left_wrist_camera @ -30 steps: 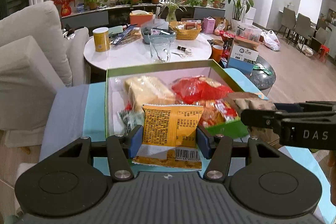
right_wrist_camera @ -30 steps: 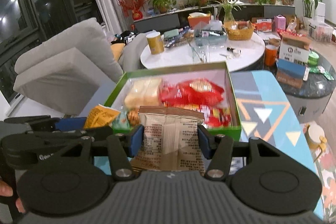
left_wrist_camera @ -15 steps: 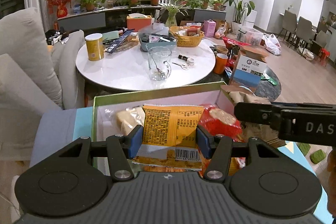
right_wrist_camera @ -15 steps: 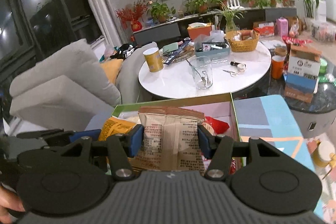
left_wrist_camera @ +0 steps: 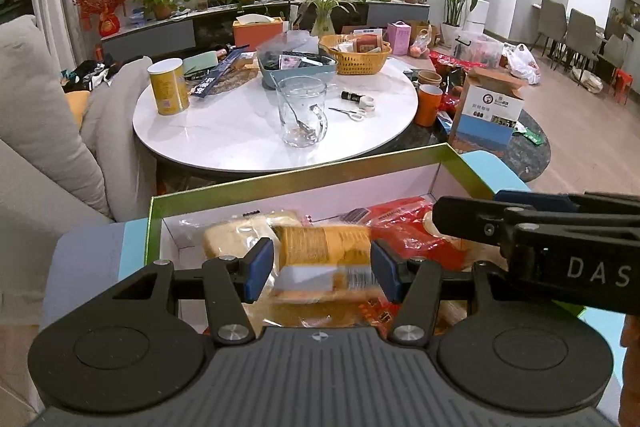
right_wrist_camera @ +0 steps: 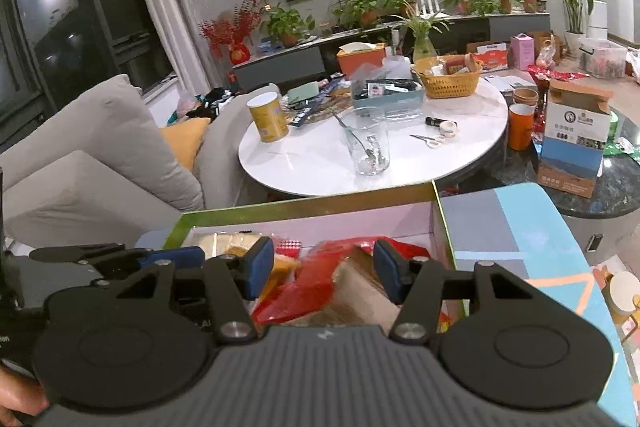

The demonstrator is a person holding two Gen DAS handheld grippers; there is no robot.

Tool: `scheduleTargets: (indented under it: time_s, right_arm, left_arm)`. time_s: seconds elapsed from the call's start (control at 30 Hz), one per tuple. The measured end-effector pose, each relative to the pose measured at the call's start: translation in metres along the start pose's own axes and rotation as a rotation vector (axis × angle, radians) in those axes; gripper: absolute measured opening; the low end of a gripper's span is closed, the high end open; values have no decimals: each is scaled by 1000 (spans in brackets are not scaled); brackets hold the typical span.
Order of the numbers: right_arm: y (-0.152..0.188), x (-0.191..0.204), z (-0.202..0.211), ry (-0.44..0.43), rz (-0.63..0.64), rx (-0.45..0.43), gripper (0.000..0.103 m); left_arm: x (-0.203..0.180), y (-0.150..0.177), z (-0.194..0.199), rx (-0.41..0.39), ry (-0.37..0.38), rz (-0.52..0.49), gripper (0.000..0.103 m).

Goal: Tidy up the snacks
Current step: 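Open the right gripper over the box while the left gripper opens to drop the yellow packet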

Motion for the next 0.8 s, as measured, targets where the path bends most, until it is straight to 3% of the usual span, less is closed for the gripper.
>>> scheduleTargets:
  time_s: [0.4, 0.8]
  right_arm:
    - [11, -14, 32, -9, -82, 29, 53]
    - [40, -1, 91, -26, -36, 33, 53]
  left_arm:
    - [13, 21, 40, -11, -18, 63, 60]
    - [19, 69, 114, -19, -61, 74, 67]
Point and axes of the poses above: each gripper's, at about its wrist camera, not at the fingertips, and z roughly against the way its jaws point, x to its left, y to its underside, the point moved 2 cm from there along -z, roughly the way its jaws point, and after that the axes turned 1 degree about -z, right-handed, at the moved point
